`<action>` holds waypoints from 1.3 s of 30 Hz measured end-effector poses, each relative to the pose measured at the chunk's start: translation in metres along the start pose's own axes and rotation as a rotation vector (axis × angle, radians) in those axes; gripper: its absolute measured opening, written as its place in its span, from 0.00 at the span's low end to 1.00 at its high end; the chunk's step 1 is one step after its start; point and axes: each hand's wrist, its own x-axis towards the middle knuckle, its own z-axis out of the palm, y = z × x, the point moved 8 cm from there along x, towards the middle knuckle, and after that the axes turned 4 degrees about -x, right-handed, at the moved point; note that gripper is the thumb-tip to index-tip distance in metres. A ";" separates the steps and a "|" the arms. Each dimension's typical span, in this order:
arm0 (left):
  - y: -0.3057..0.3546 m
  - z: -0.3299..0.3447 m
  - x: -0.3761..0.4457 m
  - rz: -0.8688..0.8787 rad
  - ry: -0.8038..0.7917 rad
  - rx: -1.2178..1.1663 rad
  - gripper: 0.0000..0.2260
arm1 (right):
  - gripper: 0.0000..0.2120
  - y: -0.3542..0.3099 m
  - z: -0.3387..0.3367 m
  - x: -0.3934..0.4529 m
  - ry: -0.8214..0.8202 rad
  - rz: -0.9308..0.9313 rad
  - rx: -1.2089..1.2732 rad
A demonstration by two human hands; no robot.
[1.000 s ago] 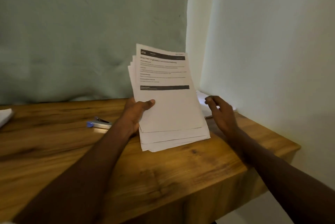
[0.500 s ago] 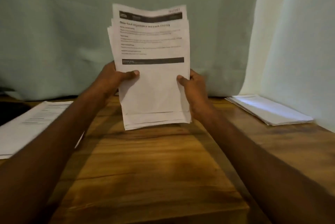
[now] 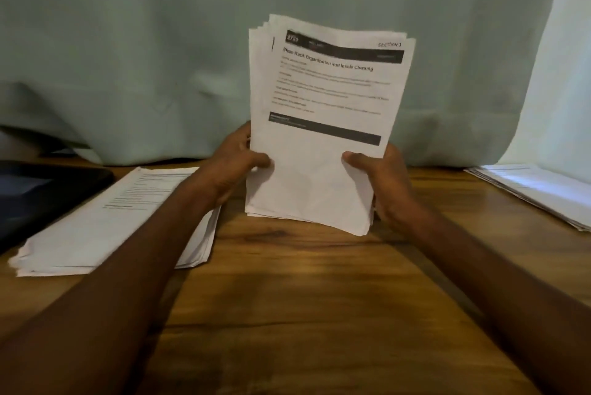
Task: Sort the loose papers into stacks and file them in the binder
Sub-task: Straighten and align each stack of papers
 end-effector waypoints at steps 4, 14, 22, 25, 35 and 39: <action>0.006 -0.003 -0.008 0.012 -0.032 0.056 0.23 | 0.14 -0.003 0.000 0.001 -0.017 -0.005 -0.030; -0.019 0.009 -0.021 -0.112 -0.213 0.387 0.26 | 0.12 -0.003 -0.016 0.002 0.128 -0.018 -0.009; -0.017 0.016 -0.022 -0.088 -0.234 0.419 0.19 | 0.09 0.003 -0.024 0.007 0.170 0.026 0.058; -0.019 0.014 -0.023 -0.125 -0.240 0.338 0.14 | 0.09 -0.002 -0.027 0.008 0.198 -0.015 0.033; -0.015 0.026 -0.021 -0.015 -0.200 0.379 0.18 | 0.11 -0.010 -0.030 0.008 0.209 -0.063 -0.010; -0.012 0.030 -0.023 -0.006 -0.261 0.385 0.16 | 0.12 -0.008 -0.035 0.010 0.225 -0.052 -0.008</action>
